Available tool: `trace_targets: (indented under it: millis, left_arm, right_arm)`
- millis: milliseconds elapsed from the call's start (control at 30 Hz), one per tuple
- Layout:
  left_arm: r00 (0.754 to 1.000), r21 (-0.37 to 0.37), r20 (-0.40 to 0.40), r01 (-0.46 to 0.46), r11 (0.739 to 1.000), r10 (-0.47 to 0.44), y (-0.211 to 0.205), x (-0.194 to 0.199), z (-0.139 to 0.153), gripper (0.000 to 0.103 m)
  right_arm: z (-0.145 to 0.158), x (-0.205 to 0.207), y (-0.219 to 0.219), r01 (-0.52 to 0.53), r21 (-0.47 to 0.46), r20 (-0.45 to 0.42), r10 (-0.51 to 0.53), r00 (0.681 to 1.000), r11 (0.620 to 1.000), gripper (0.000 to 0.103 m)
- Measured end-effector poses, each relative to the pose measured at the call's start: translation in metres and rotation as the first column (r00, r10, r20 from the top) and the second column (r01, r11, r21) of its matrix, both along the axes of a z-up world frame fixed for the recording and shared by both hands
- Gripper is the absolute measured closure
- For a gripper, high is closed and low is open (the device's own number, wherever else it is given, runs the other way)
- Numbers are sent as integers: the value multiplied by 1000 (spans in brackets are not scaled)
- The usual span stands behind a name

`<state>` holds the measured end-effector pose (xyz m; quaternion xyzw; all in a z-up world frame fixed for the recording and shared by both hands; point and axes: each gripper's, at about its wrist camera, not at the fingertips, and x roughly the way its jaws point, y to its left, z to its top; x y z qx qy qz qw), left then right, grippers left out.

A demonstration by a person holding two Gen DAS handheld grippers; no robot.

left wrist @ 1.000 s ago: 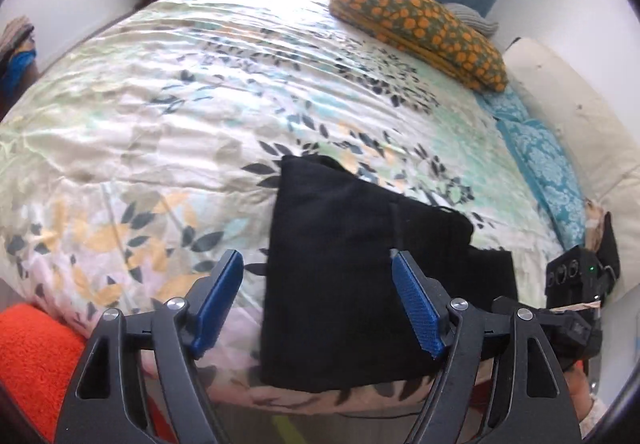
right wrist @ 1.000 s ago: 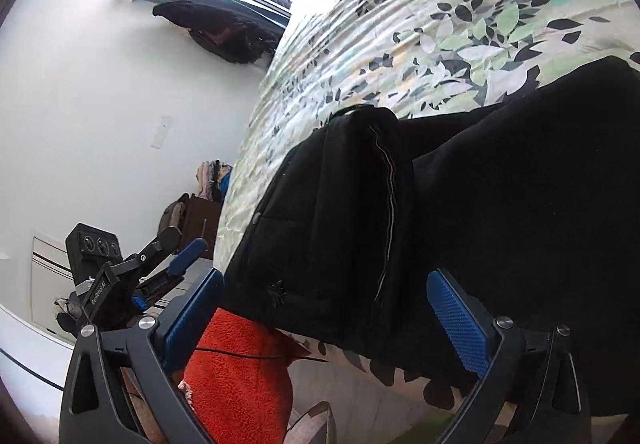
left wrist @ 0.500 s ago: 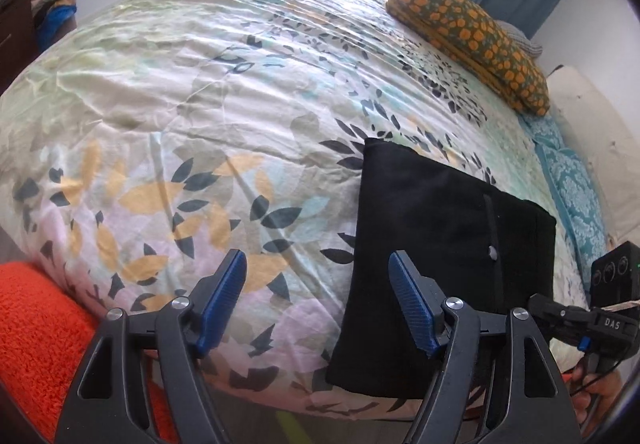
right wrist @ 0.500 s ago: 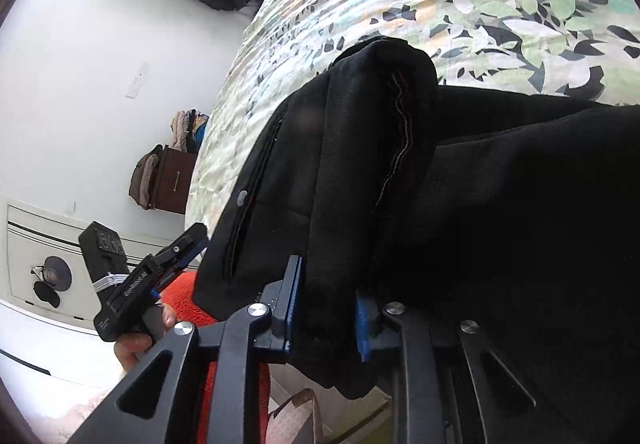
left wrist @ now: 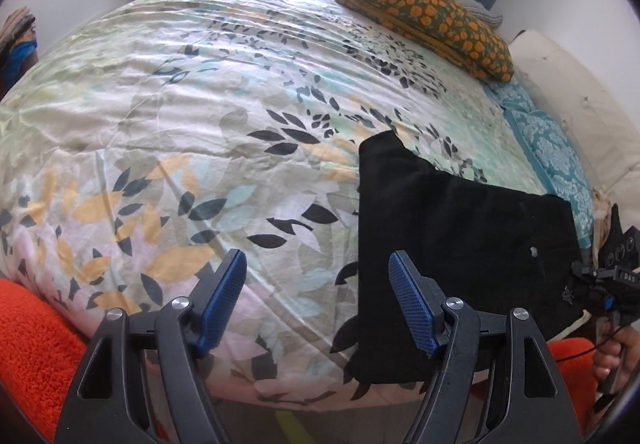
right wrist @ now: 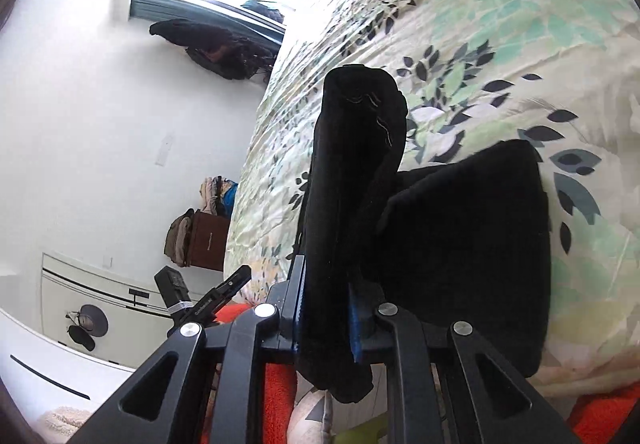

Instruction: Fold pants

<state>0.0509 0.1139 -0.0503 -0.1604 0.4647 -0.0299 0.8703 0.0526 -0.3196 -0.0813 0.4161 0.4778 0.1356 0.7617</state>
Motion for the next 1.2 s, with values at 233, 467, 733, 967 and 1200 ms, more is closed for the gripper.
trace_targets:
  millis: [233,467,733,967,1200]
  left_arm:
    - [995,71,25,98,993,-100,-38,-7,6,26]
    - [929,302,-82,367,880,-360,-131,-2,-34,15]
    - [928,317,-66,369,874,-368,-139,-12,-40,13]
    - [924,259,-111,383,887,-366,-126,-14,-41,13]
    - [977,154,-38,215,964,-211,-78,46,0,13]
  right_arm:
    - [-32,-20,-35,140,124,-7,-140,990,982,85]
    - [-25,-15,-20,66,-291,-64,-88,994,954,50]
    - [60,-26,30,86,-642,198,56,979,762,41]
    - [-26,-21,86,-183,-774,-26,259,966,606,41]
    - [19,-35,60,8,-723,161,156,975,690,41]
